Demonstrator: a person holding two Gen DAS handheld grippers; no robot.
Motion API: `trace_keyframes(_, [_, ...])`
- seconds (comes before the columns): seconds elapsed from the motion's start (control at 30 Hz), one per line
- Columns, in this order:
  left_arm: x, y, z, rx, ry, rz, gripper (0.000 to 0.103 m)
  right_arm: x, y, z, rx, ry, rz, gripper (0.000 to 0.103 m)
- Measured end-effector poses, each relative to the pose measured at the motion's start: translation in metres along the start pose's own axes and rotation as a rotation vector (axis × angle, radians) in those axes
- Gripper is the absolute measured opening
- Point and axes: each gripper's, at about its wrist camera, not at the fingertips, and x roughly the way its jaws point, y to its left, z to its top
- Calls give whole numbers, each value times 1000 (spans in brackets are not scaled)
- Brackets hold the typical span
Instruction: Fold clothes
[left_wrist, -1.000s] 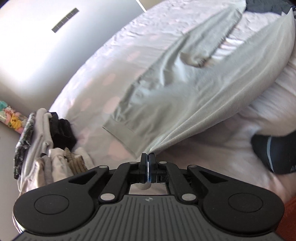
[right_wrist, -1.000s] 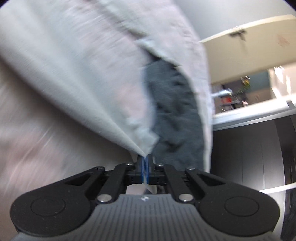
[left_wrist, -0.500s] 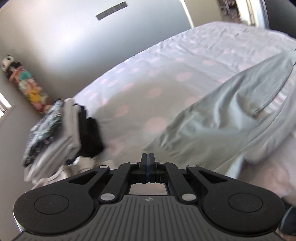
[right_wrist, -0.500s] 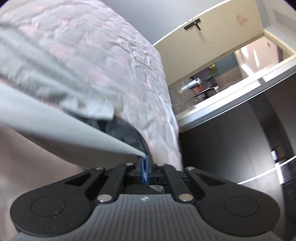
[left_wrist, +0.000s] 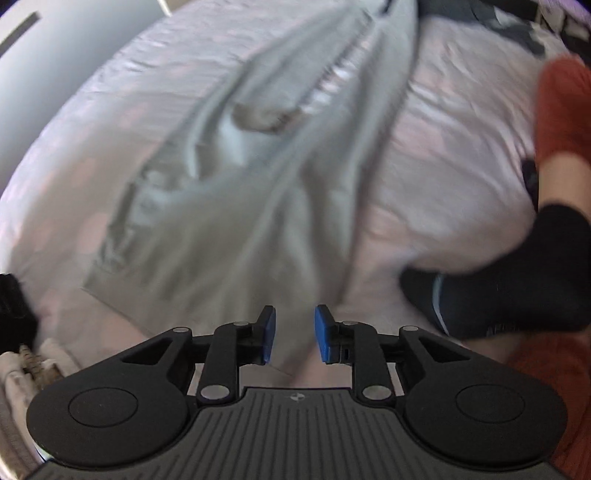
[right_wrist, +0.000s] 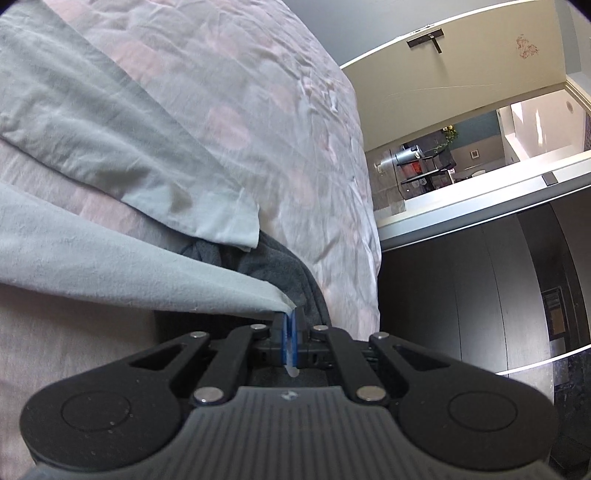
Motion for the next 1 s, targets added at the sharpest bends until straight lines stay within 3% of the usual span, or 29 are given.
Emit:
trace_keyframes(0.1, [29,-14,-4,49,51,8,47,-2,2,-1,-8,4,-3,3])
trace_keyframes(0.3, [69,-28,-9,89,91,74,52,-9,1,-5,-24,9,-9,3])
trace_keyframes(0.37, [68,-29,-9,58,75,94,37,-12,1,-8,-27,11,-10,3])
trace_keyframes(0.4, [66,-29,-9,40,64,107,5,-13,1,-10,-26,11,-9,3])
trace_keyframes(0.43, [63,-29,-10,23,53,143,2,-14,0,-11,-23,9,-9,3])
trace_keyframes(0.77, [-33,27,-13,-276,-164,331,1,-23,-14,-10,18,-33,-12,3])
trace_keyframes(1.0, [-45,91,23,-357,-152,406,1,-15,-18,23,19,-63,-1,3])
